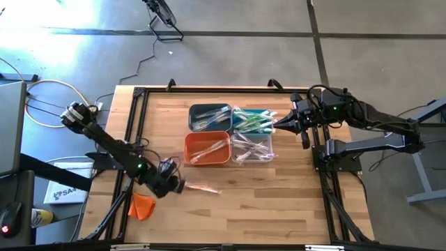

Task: Pick & Place Toothbrushes
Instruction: Put the orange toothbrush into the orange bin

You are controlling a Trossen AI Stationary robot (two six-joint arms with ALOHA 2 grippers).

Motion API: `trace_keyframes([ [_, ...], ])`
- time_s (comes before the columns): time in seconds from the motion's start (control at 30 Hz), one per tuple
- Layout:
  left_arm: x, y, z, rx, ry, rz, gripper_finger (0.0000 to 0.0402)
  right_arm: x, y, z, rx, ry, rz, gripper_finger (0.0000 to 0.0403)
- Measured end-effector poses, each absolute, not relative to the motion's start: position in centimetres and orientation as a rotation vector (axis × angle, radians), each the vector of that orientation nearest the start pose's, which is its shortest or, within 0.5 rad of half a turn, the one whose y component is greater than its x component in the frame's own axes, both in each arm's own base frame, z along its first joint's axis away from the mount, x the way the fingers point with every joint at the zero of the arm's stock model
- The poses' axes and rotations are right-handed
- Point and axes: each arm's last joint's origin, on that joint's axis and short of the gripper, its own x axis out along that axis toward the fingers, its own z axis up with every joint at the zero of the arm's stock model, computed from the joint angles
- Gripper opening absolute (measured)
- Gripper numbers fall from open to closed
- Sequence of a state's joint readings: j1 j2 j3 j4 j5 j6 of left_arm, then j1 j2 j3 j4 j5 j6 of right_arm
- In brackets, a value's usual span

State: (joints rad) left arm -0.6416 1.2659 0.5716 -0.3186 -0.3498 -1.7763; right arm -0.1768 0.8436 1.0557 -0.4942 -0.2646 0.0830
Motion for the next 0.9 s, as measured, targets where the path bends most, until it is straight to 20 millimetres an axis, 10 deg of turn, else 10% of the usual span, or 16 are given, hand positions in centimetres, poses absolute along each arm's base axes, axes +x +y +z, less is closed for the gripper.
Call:
trace_keyframes([
  [0.4,20.5,-15.2,25.3,-0.767,0.639,0.259,0.0000,16.2,-2.1,38.5,0.125,0.273,0.078,0.0006],
  [0.9,23.0,-11.8,25.9,-0.634,0.619,0.283,0.0063,16.2,-2.1,38.5,0.117,0.266,0.080,0.0006],
])
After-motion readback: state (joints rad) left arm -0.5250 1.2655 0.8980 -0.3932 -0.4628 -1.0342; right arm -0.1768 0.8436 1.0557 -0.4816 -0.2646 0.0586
